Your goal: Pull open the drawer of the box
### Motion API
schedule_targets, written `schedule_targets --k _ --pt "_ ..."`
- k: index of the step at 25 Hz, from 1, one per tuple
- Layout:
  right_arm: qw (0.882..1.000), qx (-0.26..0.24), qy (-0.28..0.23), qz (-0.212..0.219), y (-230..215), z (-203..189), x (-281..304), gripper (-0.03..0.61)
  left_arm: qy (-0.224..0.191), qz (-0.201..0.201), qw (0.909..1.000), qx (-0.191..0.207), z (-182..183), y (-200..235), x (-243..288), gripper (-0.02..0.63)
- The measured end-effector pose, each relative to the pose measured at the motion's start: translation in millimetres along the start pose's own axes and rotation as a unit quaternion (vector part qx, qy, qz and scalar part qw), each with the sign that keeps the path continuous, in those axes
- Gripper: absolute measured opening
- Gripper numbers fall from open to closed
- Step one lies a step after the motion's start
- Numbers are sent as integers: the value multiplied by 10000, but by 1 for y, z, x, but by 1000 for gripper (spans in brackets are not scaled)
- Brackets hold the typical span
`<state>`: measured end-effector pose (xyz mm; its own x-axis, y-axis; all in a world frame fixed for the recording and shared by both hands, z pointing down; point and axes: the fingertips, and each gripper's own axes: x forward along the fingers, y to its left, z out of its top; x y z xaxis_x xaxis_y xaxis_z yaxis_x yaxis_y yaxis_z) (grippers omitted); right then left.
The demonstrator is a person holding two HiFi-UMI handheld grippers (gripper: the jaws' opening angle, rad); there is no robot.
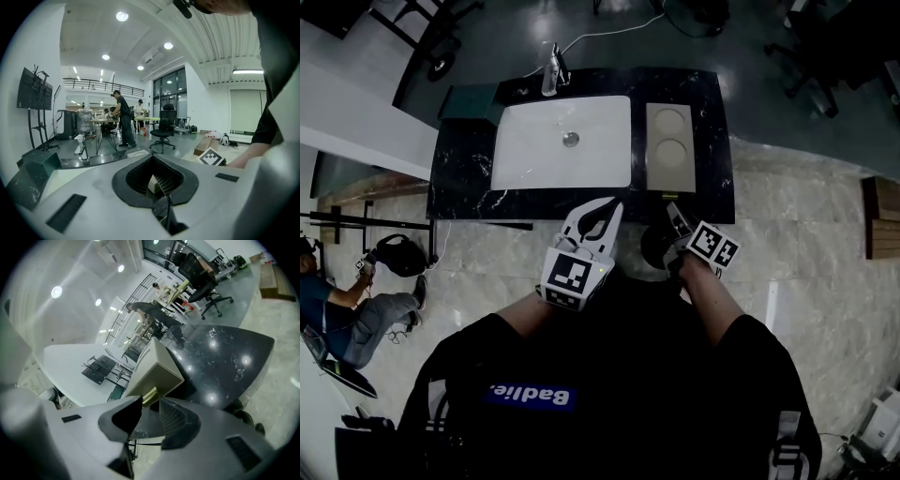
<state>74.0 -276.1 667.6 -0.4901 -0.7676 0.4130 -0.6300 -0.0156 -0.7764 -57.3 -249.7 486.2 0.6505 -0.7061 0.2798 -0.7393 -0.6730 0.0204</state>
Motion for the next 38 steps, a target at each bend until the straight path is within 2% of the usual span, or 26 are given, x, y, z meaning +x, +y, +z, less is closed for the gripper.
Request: schedule_targets --k 10,17,38 --pt "9965 762 -158 304 -6 1 11 94 66 95 9999 -55 -4 2 -5 -8" --pt "9953 869 -162 406 -6 5 18 94 130 167 9997 -87 -7 3 -6 -8" --pt "9950 923 -196 329 -7 -1 12 66 87 250 9996 -97 -7 2 -15 -8"
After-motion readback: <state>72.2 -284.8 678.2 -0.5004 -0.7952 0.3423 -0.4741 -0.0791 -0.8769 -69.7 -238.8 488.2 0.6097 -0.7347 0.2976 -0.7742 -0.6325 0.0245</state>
